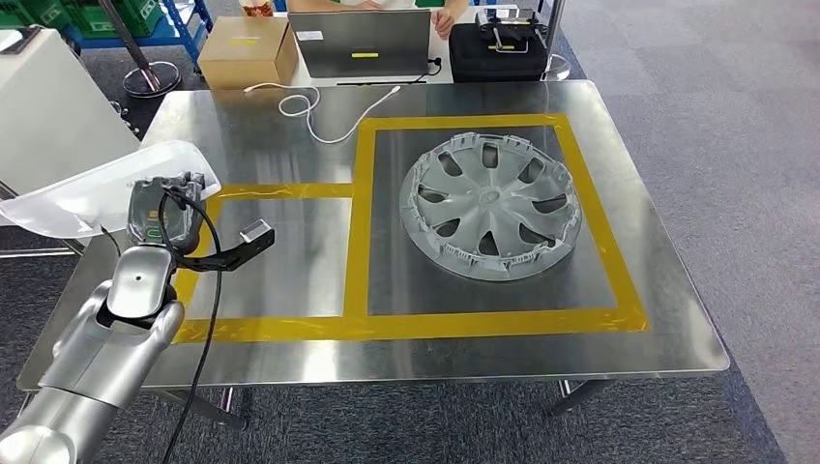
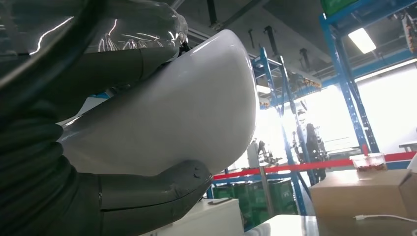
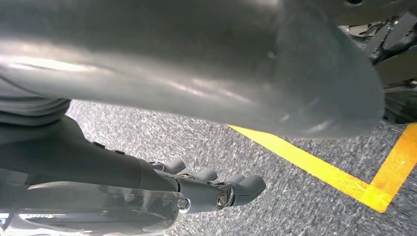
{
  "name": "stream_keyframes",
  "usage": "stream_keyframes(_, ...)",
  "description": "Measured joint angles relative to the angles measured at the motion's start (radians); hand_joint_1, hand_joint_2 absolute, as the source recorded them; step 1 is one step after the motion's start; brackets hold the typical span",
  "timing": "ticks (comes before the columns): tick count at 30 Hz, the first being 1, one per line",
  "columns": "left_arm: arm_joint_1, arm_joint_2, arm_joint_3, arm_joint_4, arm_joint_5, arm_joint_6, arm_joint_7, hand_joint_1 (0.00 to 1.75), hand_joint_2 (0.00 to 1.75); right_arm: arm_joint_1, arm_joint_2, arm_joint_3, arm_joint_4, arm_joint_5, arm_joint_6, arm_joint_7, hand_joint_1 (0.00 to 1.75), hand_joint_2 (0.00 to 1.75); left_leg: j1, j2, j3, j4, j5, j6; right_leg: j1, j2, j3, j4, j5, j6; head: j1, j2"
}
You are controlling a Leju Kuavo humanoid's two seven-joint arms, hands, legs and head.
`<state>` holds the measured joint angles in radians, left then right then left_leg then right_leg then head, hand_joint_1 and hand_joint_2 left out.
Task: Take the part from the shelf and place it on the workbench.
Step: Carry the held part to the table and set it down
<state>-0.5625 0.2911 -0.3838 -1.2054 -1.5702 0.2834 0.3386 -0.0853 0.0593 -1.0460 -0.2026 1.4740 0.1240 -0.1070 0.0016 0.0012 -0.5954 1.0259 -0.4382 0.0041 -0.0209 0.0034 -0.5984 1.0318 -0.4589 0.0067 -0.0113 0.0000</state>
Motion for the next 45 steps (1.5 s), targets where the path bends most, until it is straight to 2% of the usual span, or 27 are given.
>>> stream_keyframes(2, 0.0, 0.0, 0.0, -0.006, 0.0, 0.0, -0.002, 1.75, 1.75, -0.001, 0.0, 0.0, 0.0, 0.0, 0.0, 0.0, 0.0, 0.0, 0.003, 0.001, 0.006, -0.014, 0.008, 0.013, -0.001, -0.001, -0.002, 0.011, -0.011, 0.01, 0.001, 0.0)
stream_keyframes(3, 0.0, 0.0, 0.0, -0.009, 0.0, -0.001, -0.004, 1.75, 1.75, -0.001, -0.001, 0.0, 0.0, 0.0, 0.0, 0.0, 0.0, 0.0, 0.005, 0.002, 0.009, -0.021, 0.012, 0.02, 0.0, -0.002, -0.016, 0.043, -0.032, 0.012, 0.002, 0.0)
stream_keyframes(6, 0.009, -0.006, 0.0, -0.006, 0.0, 0.001, -0.025, 1.75, 1.75, 0.0, -0.001, 0.0, 0.0, 0.002, 0.001, 0.0, 0.0, 0.0, 0.002, 0.003, 0.01, -0.026, 0.014, 0.029, 0.0, -0.002, -0.107, 0.225, -0.119, 0.013, 0.004, 0.0)
stream_keyframes(7, 0.016, -0.011, 0.0, 0.002, 0.0, 0.005, -0.034, 1.75, 1.75, 0.0, 0.0, 0.0, 0.0, 0.003, 0.001, 0.0, 0.0, 0.0, 0.0, 0.003, 0.01, -0.025, 0.013, 0.03, 0.0, -0.002, -0.128, 0.263, -0.126, 0.014, 0.003, 0.0)
stream_keyframes(8, 0.021, -0.018, 0.0, 0.013, 0.0, 0.011, -0.043, 1.75, 1.75, 0.001, 0.0, 0.0, 0.0, 0.005, 0.002, 0.0, 0.0, 0.0, -0.002, 0.003, 0.01, -0.023, 0.012, 0.031, 0.0, -0.002, -0.131, 0.264, -0.112, 0.013, 0.004, 0.0)
stream_keyframes(9, 0.026, -0.026, 0.0, 0.029, 0.0, 0.018, -0.052, 1.75, 1.75, 0.001, 0.0, 0.0, 0.0, 0.007, 0.002, 0.0, 0.0, 0.0, -0.003, 0.001, 0.01, -0.021, 0.011, 0.031, 0.0, -0.002, -0.114, 0.224, -0.081, 0.01, 0.004, 0.0)
stream_keyframes(11, 0.031, -0.045, 0.0, 0.069, 0.0, 0.036, -0.068, 1.75, 1.75, 0.0, -0.002, 0.0, 0.0, 0.01, 0.001, 0.001, 0.0, 0.0, -0.006, -0.001, 0.009, -0.013, 0.006, 0.027, 0.005, -0.003, -0.05, 0.088, -0.015, 0.001, 0.004, 0.0)
stream_keyframes(13, 0.032, -0.061, 0.0, 0.11, 0.0, 0.05, -0.08, 1.75, 1.75, -0.003, -0.004, 0.0, -0.001, 0.015, 0.001, 0.0, 0.0, 0.0, -0.009, -0.002, 0.007, -0.007, 0.001, 0.019, 0.01, -0.003, -0.014, 0.007, 0.01, -0.007, 0.003, 0.0)
stream_keyframes(15, 0.031, -0.076, -0.001, 0.148, 0.0, 0.059, -0.083, 1.75, 1.75, -0.004, -0.004, 0.0, -0.001, 0.018, 0.001, 0.0, 0.0, 0.0, -0.009, -0.002, 0.007, -0.007, 0.0, 0.01, 0.012, -0.002, -0.012, -0.003, 0.011, -0.013, 0.003, 0.0)
stream_keyframes(17, 0.027, -0.089, -0.004, 0.18, 0.0, 0.066, -0.08, 1.75, 1.75, -0.004, -0.002, 0.001, -0.001, 0.02, 0.001, 0.0, 0.0, 0.0, -0.007, -0.002, 0.003, 0.004, -0.011, 0.0, 0.007, -0.003, -0.008, -0.012, 0.016, -0.023, 0.002, 0.0)
stream_keyframes(19, 0.016, -0.099, -0.01, 0.21, 0.0, 0.071, -0.076, 1.75, 1.75, -0.005, 0.0, 0.001, -0.001, 0.022, 0.002, 0.0, 0.0, 0.0, -0.003, -0.002, -0.03, 0.08, -0.058, -0.012, 0.002, -0.004, -0.004, -0.019, 0.02, -0.031, -0.001, 0.0)
stream_keyframes(21, 0.009, -0.112, -0.019, 0.24, 0.0, 0.073, -0.073, 1.75, 1.75, -0.005, 0.0, 0.001, -0.001, 0.023, 0.002, -0.001, 0.0, 0.0, 0.004, -0.002, -0.091, 0.214, -0.12, -0.023, 0.001, -0.003, -0.004, -0.019, 0.02, -0.034, -0.003, 0.0)
stream_keyframes(22, 0.008, -0.119, -0.024, 0.251, 0.0, 0.073, -0.073, 1.75, 1.75, -0.005, 0.0, 0.002, -0.001, 0.023, 0.002, -0.001, 0.0, 0.0, 0.008, -0.002, -0.114, 0.261, -0.133, -0.027, 0.001, -0.003, -0.004, -0.018, 0.019, -0.033, -0.003, 0.0)
stream_keyframes(23, 0.007, -0.127, -0.03, 0.261, 0.0, 0.073, -0.073, 1.75, 1.75, -0.005, 0.0, 0.002, -0.001, 0.024, 0.002, -0.001, 0.0, 0.0, 0.011, -0.002, -0.123, 0.274, -0.127, -0.03, 0.0, -0.003, -0.004, -0.016, 0.018, -0.032, -0.003, 0.0)
stream_keyframes(24, 0.005, -0.135, -0.037, 0.268, 0.0, 0.073, -0.074, 1.75, 1.75, -0.006, 0.0, 0.004, -0.001, 0.025, 0.003, -0.001, 0.0, 0.0, 0.014, -0.002, -0.11, 0.244, -0.101, -0.031, 0.0, -0.002, -0.003, -0.015, 0.016, -0.03, -0.003, 0.0)
stream_keyframes(26, -0.004, -0.152, -0.056, 0.279, 0.0, 0.072, -0.073, 1.75, 1.75, -0.006, 0.001, 0.007, -0.001, 0.028, 0.004, -0.001, 0.0, 0.0, 0.016, -0.002, -0.044, 0.107, -0.032, -0.028, -0.002, -0.002, -0.001, -0.011, 0.012, -0.022, -0.003, 0.0)
stream_keyframes(28, -0.016, -0.171, -0.08, 0.29, 0.0, 0.071, -0.07, 1.75, 1.75, -0.007, 0.003, 0.009, -0.001, 0.031, 0.005, -0.001, 0.0, 0.0, 0.012, -0.003, 0.003, 0.008, -0.001, -0.019, 0.0, -0.003, -0.001, -0.009, 0.01, -0.011, -0.002, 0.0)
stream_keyframes(31, -0.022, -0.193, -0.111, 0.305, 0.0, 0.069, -0.063, 1.75, 1.75, -0.01, 0.004, 0.015, -0.001, 0.034, 0.005, -0.001, 0.0, 0.0, 0.008, -0.004, 0.009, -0.009, 0.001, 0.001, -0.001, -0.003, 0.001, -0.015, 0.013, 0.008, -0.001, 0.0)
stream_keyframes(33, -0.026, -0.205, -0.122, 0.314, 0.0, 0.071, -0.061, 1.75, 1.75, -0.01, 0.005, 0.016, -0.001, 0.034, 0.005, -0.001, 0.0, 0.0, 0.011, -0.002, 0.014, -0.022, 0.008, 0.017, -0.002, -0.003, -0.008, 0.009, -0.007, 0.015, 0.0, 0.0)
stream_keyframes(34, -0.029, -0.21, -0.126, 0.318, 0.0, 0.072, -0.061, 1.75, 1.75, -0.01, 0.005, 0.016, -0.001, 0.034, 0.005, -0.001, 0.0, 0.0, 0.012, -0.001, 0.015, -0.027, 0.012, 0.024, -0.002, -0.002, -0.027, 0.051, -0.033, 0.017, 0.0, 0.0)
stream_keyframes(36, -0.032, -0.216, -0.134, 0.327, 0.0, 0.073, -0.061, 1.75, 1.75, -0.009, 0.005, 0.017, -0.001, 0.034, 0.006, -0.001, 0.0, 0.0, 0.006, 0.0, 0.014, -0.028, 0.012, 0.031, -0.002, -0.003, -0.089, 0.183, -0.099, 0.017, 0.0, 0.0)
stream_keyframes(37, -0.032, -0.218, -0.137, 0.332, 0.0, 0.073, -0.062, 1.75, 1.75, -0.009, 0.005, 0.017, -0.001, 0.034, 0.006, -0.001, 0.0, 0.0, 0.004, 0.0, 0.014, -0.028, 0.012, 0.032, -0.002, -0.003, -0.118, 0.239, -0.118, 0.017, 0.0, 0.0)
stream_keyframes(38, -0.031, -0.221, -0.14, 0.336, 0.0, 0.073, -0.062, 1.75, 1.75, -0.008, 0.005, 0.017, -0.001, 0.034, 0.006, -0.001, 0.0, 0.0, 0.001, 0.0, 0.013, -0.026, 0.012, 0.032, -0.002, -0.003, -0.132, 0.265, -0.118, 0.017, 0.0, 0.0)
stream_keyframes(39, -0.031, -0.223, -0.141, 0.341, 0.0, 0.073, -0.062, 1.75, 1.75, -0.008, 0.005, 0.017, -0.001, 0.034, 0.006, -0.001, 0.0, 0.0, 0.0, -0.001, 0.013, -0.024, 0.01, 0.032, -0.002, -0.003, -0.126, 0.248, -0.097, 0.016, 0.0, 0.0)
stream_keyframes(41, -0.032, -0.227, -0.143, 0.348, 0.0, 0.073, -0.066, 1.75, 1.75, -0.008, 0.004, 0.017, -0.001, 0.034, 0.006, 0.0, 0.0, 0.0, -0.001, -0.002, 0.013, -0.017, 0.005, 0.029, -0.001, -0.003, -0.067, 0.122, -0.027, 0.009, 0.001, 0.0)
stream_keyframes(43, -0.033, -0.229, -0.143, 0.354, 0.0, 0.076, -0.076, 1.75, 1.75, -0.008, 0.004, 0.017, -0.001, 0.034, 0.006, 0.0, 0.0, 0.0, -0.005, -0.004, 0.011, -0.008, -0.001, 0.021, 0.003, -0.002, -0.018, 0.017, 0.009, 0.003, 0.0, 0.0)
stream_keyframes(45, -0.031, -0.23, -0.143, 0.361, 0.0, 0.084, -0.088, 0.87, 1.75, -0.008, 0.004, 0.017, -0.001, 0.034, 0.008, 0.002, 0.0, 0.0, -0.008, -0.004, 0.009, -0.006, -0.004, 0.012, 0.008, -0.001, -0.011, -0.002, 0.009, -0.002, -0.001, 0.0)
